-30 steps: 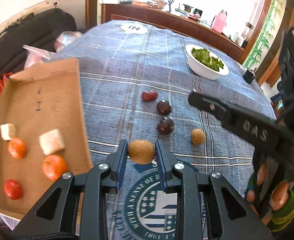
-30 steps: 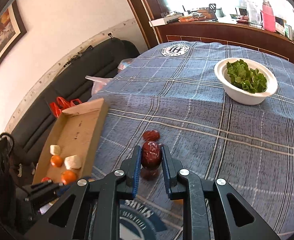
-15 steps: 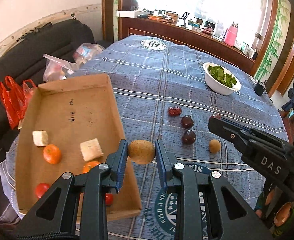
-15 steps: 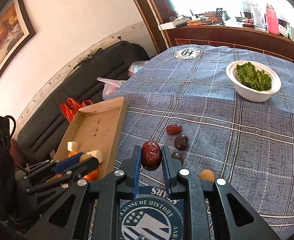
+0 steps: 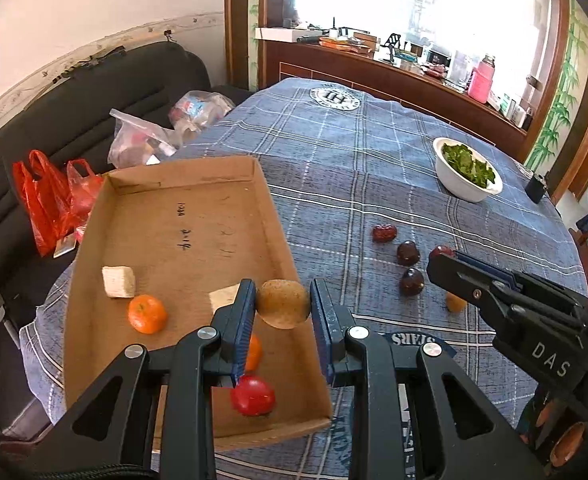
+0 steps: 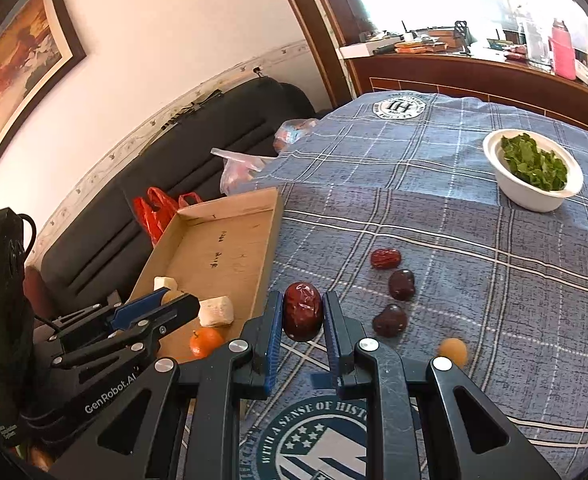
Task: Organize fruits
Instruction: 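Carry the held date and potato over the cardboard tray with both tools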
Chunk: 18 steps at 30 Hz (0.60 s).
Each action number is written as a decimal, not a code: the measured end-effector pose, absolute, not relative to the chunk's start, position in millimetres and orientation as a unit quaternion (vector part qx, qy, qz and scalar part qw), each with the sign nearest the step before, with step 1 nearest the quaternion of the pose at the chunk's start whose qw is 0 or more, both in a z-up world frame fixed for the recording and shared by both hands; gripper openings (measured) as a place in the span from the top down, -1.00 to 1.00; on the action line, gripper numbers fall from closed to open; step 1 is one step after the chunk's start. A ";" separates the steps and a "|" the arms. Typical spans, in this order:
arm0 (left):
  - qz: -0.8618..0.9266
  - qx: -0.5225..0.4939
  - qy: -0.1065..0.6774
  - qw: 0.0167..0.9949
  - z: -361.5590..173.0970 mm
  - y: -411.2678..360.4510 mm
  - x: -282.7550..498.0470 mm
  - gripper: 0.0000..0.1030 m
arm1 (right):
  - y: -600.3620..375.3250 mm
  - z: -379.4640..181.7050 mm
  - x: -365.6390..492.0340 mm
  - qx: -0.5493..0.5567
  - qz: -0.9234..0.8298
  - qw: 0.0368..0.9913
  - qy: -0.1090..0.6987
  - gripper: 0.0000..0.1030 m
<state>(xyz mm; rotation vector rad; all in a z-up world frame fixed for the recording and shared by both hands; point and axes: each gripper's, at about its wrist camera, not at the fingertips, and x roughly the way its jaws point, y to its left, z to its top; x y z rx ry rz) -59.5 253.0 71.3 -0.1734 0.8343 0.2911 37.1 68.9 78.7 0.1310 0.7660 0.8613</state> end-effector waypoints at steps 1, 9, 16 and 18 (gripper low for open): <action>0.143 -0.084 0.403 0.900 71.6 255.4 -59.9 0.51 | 71.1 78.8 36.4 0.061 0.409 0.836 0.362 0.62; 0.155 -0.087 0.403 0.898 71.9 267.5 -61.0 0.51 | 85.0 80.0 32.3 0.055 0.418 0.832 0.360 0.62; 0.164 -0.086 0.403 0.896 72.4 277.5 -60.6 0.51 | 95.0 78.3 31.9 0.050 0.425 0.828 0.363 0.62; 0.167 -0.086 0.403 0.896 71.8 280.0 -60.4 0.51 | 98.3 77.7 31.8 0.049 0.427 0.827 0.363 0.62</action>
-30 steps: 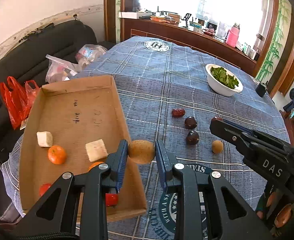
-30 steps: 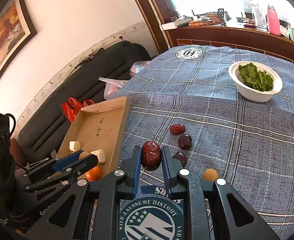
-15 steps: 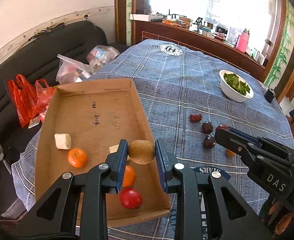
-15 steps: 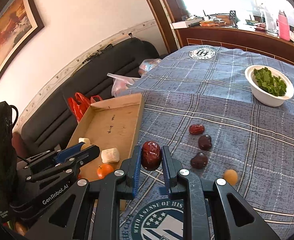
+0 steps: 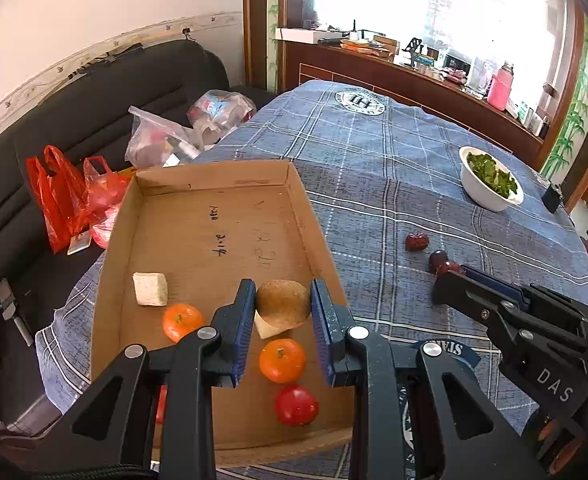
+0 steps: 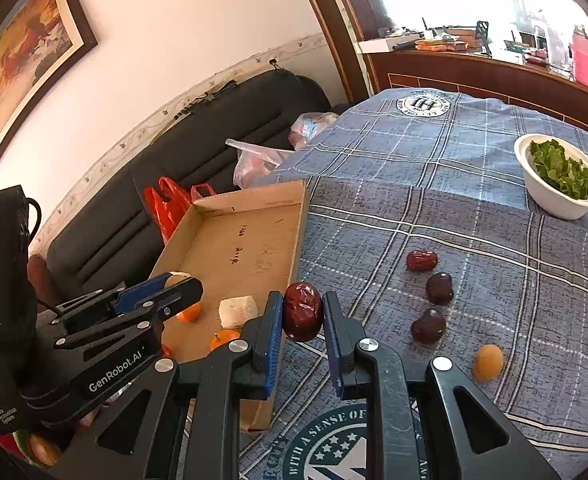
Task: Organize fruits
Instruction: 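Carry the held date and potato over the cardboard tray with both tools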
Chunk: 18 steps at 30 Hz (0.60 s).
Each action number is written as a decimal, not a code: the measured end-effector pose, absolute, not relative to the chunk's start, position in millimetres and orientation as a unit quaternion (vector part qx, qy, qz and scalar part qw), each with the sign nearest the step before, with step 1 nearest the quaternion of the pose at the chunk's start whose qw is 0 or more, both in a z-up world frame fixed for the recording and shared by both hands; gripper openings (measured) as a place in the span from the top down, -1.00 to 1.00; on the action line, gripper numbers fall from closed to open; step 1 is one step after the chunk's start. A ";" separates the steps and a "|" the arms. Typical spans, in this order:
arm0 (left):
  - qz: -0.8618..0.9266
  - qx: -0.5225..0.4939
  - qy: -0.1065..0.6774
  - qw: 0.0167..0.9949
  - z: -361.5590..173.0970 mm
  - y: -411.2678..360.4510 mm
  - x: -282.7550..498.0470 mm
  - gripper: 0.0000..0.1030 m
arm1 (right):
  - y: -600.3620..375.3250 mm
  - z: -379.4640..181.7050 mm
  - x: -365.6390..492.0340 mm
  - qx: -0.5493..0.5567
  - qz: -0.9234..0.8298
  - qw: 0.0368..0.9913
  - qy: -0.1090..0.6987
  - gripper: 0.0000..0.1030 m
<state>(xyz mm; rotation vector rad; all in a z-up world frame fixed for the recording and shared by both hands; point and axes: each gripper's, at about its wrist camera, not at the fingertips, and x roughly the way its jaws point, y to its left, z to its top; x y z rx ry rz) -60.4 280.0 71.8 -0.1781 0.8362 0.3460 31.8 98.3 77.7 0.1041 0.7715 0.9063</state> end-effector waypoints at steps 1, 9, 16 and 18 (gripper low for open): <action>0.169 -0.085 0.404 0.895 71.5 281.7 -60.2 0.51 | 99.8 77.5 31.6 0.049 0.428 0.826 0.364 0.62; 0.179 -0.088 0.406 0.892 69.4 295.7 -60.2 0.51 | 116.5 78.7 30.3 0.044 0.439 0.821 0.363 0.62; 0.197 -0.095 0.405 0.888 70.6 319.9 -60.4 0.51 | 135.6 79.3 31.3 0.039 0.451 0.814 0.364 0.62; 0.202 -0.099 0.406 0.886 70.2 326.8 -60.1 0.51 | 141.7 78.7 31.4 0.037 0.453 0.812 0.366 0.62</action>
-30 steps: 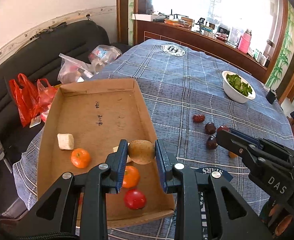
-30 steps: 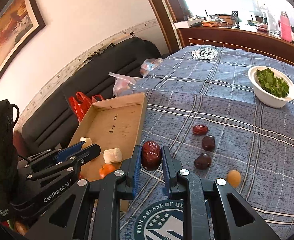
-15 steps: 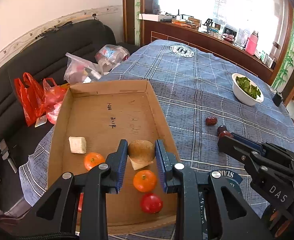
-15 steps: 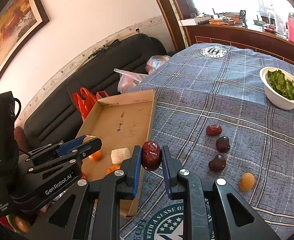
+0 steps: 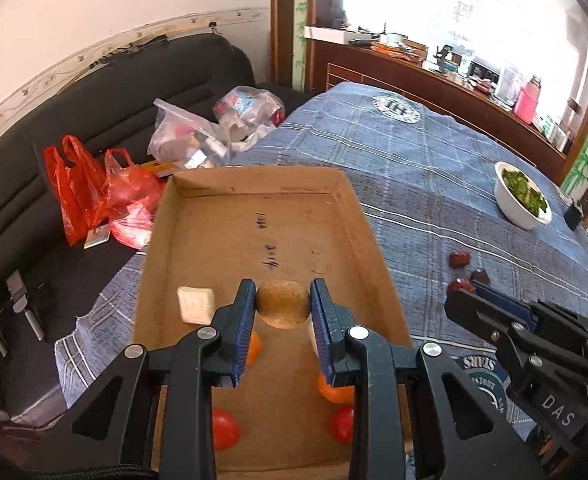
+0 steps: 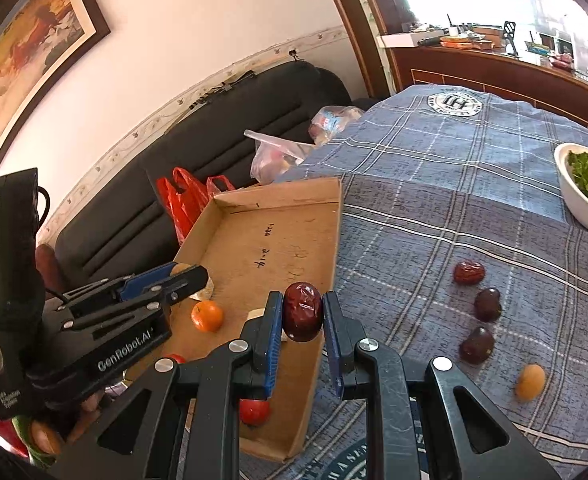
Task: Organize fruits
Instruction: 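Carry the held date and potato over the cardboard tray with both tools, then lower the date and potato into the tray and open both tools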
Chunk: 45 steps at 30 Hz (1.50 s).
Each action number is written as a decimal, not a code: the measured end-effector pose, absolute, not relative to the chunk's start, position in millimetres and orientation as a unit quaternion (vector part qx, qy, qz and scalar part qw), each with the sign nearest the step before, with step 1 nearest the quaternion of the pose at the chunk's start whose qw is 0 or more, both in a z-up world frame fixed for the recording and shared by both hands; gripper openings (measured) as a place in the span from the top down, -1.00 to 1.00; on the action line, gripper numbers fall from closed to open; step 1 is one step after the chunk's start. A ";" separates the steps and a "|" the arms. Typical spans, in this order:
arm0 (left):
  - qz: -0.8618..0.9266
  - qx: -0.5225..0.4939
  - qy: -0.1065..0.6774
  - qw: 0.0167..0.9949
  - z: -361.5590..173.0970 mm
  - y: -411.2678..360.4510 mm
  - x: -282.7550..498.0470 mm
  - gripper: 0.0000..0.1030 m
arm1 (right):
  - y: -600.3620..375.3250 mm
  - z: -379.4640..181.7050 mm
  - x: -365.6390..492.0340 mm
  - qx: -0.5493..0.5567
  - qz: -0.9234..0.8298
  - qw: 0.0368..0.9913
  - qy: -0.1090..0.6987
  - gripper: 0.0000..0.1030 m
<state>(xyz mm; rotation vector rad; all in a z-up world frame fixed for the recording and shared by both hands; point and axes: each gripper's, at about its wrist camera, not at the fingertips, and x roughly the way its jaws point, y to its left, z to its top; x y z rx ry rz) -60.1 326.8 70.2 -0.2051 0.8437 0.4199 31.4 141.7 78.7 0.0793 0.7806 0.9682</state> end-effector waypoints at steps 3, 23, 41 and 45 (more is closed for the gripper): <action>0.211 -0.103 0.407 0.883 69.7 339.7 -58.4 0.51 | 151.9 77.4 31.6 0.034 0.459 0.808 0.368 0.62; 0.238 -0.123 0.456 0.849 40.6 384.6 -20.5 0.51 | 230.0 51.5 47.9 -0.027 0.468 0.784 0.406 0.62; 0.257 -0.128 0.516 0.807 4.9 393.9 0.2 0.49 | 263.4 23.9 63.5 -0.079 0.456 0.772 0.435 0.59; 0.255 -0.138 0.518 0.805 5.3 396.2 -0.9 0.49 | 263.6 24.3 63.3 -0.078 0.454 0.773 0.436 0.54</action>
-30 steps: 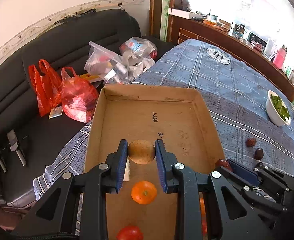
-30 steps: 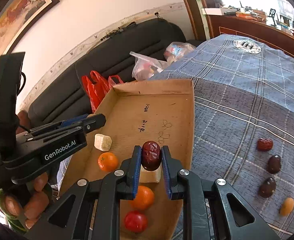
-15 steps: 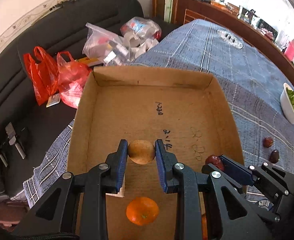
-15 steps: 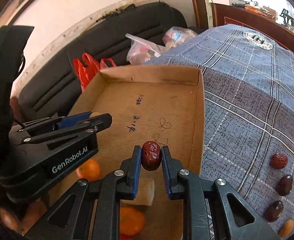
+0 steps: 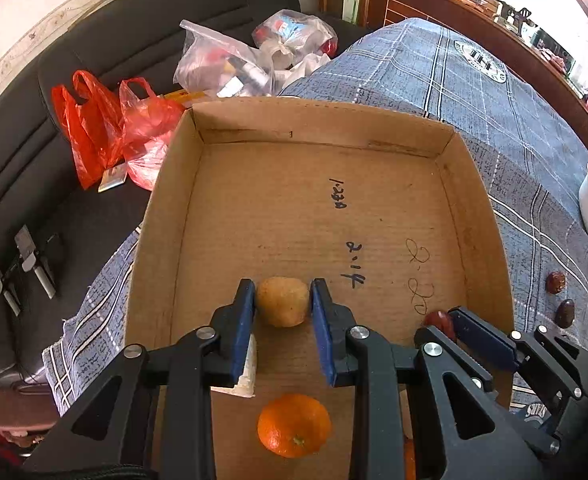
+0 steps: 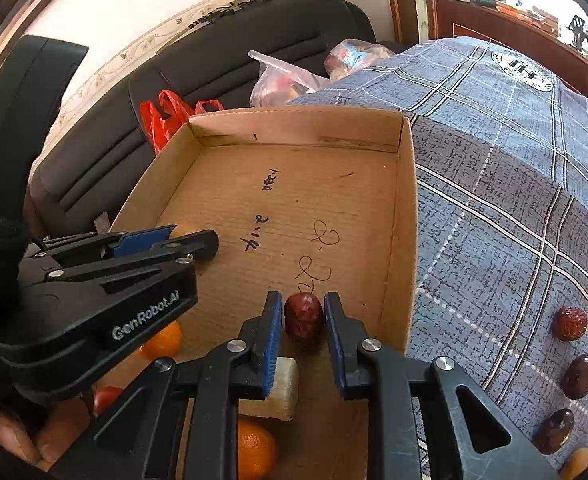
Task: Organize fruits
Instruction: 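Lower the date and potato into the tray and open both tools, then withdraw both tools from the tray toward the remaining dates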
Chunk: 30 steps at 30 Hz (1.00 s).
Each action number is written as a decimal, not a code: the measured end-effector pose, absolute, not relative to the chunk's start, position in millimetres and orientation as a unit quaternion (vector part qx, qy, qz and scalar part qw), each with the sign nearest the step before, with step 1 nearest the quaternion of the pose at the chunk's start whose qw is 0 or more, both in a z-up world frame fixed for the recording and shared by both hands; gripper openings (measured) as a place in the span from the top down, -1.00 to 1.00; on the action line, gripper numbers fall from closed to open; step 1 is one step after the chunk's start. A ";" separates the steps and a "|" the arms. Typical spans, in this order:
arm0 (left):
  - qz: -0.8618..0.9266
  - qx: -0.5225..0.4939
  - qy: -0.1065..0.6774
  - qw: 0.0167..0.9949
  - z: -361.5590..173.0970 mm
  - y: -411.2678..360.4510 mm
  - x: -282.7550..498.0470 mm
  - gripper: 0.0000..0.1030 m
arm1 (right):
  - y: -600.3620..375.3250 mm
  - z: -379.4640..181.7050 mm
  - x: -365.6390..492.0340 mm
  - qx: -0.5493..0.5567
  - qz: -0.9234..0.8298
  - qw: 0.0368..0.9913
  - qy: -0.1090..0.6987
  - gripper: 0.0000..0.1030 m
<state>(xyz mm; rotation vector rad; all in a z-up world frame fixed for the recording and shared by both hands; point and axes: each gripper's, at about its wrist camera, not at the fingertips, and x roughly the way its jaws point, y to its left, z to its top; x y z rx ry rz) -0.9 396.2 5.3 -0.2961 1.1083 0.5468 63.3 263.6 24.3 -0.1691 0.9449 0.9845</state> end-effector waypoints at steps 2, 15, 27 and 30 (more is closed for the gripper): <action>0.256 -0.140 0.513 0.807 9.9 395.0 -4.4 0.45 | 261.0 25.0 62.7 -0.074 0.456 0.773 0.436 0.45; 0.254 -0.145 0.476 0.829 41.6 374.8 -33.6 0.20 | 229.1 46.2 45.3 -0.057 0.459 0.782 0.417 0.27; 0.245 -0.132 0.442 0.853 66.4 341.7 -58.9 0.20 | 162.3 64.8 21.3 -0.013 0.454 0.797 0.398 0.25; 0.242 -0.127 0.438 0.856 69.8 332.2 -62.1 0.20 | 145.7 67.7 18.4 -0.003 0.448 0.803 0.394 0.25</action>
